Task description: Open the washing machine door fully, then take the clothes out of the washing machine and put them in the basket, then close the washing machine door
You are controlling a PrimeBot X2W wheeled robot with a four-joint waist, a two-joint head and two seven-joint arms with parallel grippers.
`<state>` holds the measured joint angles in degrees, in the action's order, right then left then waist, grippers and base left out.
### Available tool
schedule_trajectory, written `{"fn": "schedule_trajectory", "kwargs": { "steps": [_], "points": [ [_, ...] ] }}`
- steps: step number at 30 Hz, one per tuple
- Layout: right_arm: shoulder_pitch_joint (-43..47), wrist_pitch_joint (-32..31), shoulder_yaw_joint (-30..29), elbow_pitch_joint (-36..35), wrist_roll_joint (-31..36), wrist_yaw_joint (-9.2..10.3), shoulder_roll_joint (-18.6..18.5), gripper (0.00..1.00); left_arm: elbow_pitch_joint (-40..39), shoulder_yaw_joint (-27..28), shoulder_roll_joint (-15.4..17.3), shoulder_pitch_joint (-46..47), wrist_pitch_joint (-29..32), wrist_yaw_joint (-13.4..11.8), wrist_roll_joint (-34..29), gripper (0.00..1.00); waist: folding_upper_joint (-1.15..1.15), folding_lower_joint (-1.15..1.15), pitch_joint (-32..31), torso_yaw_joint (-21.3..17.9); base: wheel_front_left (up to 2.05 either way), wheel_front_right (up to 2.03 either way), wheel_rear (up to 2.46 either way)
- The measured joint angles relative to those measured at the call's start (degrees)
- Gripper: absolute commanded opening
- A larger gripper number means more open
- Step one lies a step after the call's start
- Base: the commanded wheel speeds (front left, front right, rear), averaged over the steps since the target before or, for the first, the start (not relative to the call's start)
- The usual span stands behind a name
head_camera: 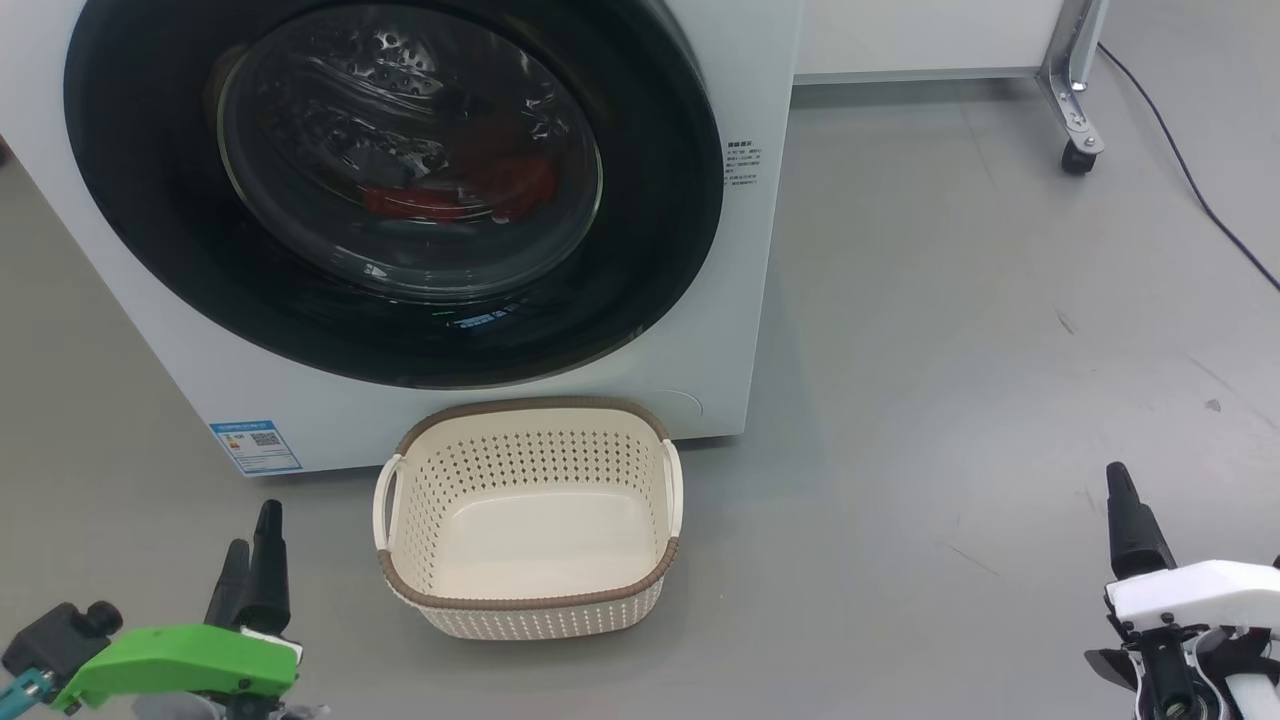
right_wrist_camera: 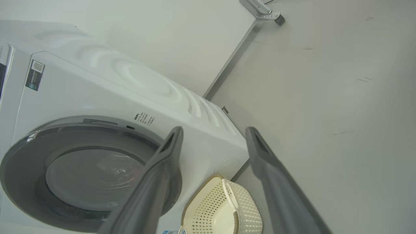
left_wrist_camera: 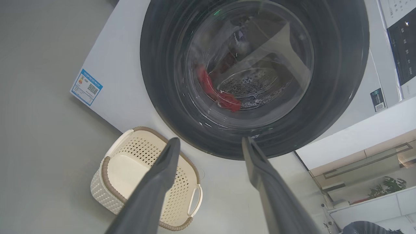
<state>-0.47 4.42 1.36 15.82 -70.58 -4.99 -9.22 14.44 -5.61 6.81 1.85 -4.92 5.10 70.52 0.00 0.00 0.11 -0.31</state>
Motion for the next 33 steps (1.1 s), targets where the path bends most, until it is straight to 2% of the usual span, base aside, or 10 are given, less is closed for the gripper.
{"fn": "schedule_trajectory", "kwargs": {
  "steps": [18, 33],
  "points": [
    [-0.19, 3.04, 6.23, -0.63, 17.25, 3.30, -1.92, 1.00, -1.44, -3.14, 0.60, 0.02, -3.00, -3.78, -19.07, 1.00, 0.00, 0.00, -0.24, -0.17, 0.00, 0.00, 0.00],
    [-0.19, 5.49, 10.25, -1.11, 28.27, 5.04, -2.46, 1.00, -1.20, -5.55, 0.31, -0.03, -5.37, -4.94, -29.73, 1.00, 0.00, 0.00, -0.26, -0.43, 0.00, 0.00, 0.00]
  ]
}}
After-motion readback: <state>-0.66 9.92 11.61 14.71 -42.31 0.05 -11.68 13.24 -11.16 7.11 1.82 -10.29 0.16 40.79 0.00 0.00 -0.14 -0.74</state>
